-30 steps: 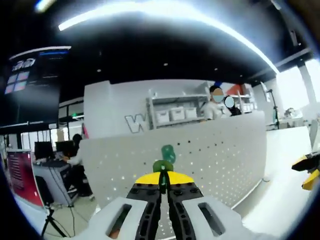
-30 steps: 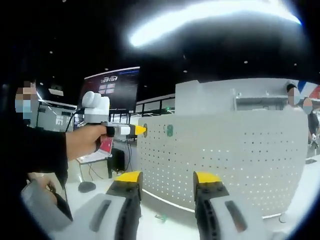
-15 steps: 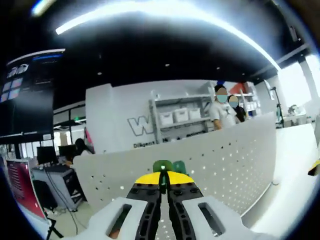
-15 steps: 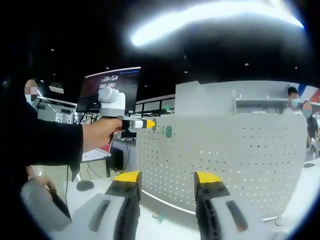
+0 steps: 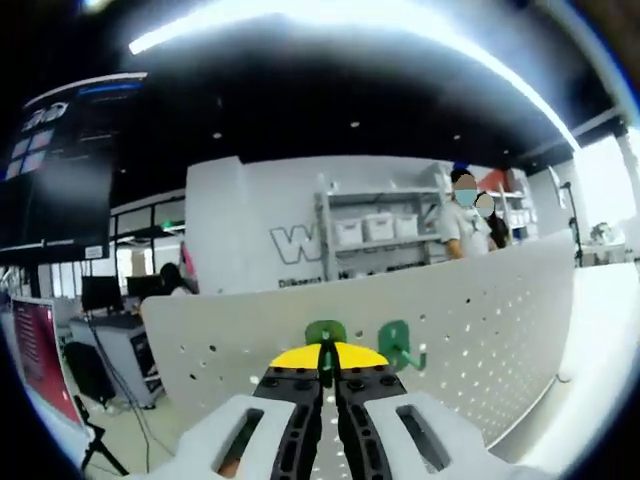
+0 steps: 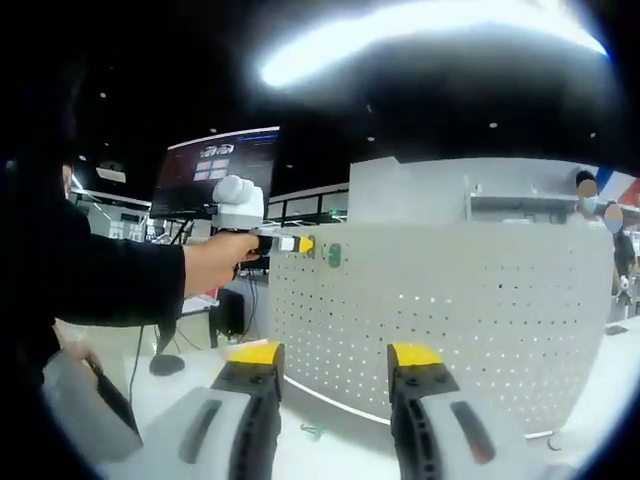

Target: Insert the hook assembly into the mounting plate slot until the hook locks in place.

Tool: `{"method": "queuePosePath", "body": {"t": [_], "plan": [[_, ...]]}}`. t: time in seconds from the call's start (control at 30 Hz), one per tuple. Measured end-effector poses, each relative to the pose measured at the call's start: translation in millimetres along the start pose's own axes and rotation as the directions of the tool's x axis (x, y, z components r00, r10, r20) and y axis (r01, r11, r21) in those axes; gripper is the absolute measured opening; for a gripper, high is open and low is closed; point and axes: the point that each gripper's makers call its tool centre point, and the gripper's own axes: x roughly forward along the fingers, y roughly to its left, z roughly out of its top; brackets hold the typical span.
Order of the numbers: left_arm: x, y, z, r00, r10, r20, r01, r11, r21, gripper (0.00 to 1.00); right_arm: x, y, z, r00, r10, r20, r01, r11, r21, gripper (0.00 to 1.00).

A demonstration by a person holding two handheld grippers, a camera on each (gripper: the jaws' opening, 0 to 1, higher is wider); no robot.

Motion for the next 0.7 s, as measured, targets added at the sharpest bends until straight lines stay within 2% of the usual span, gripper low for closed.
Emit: {"method": "queuePosePath", "body": {"t": [0.7], "plan": [[3.0,4.7,-1.9,1.000,0.002,0.018,-0.002,1.000,-0.002,0.03,2.9,1.8,-10.0,0.999,0.006,-0.033,-0.006,1.000,-0.006,0.38]]}}
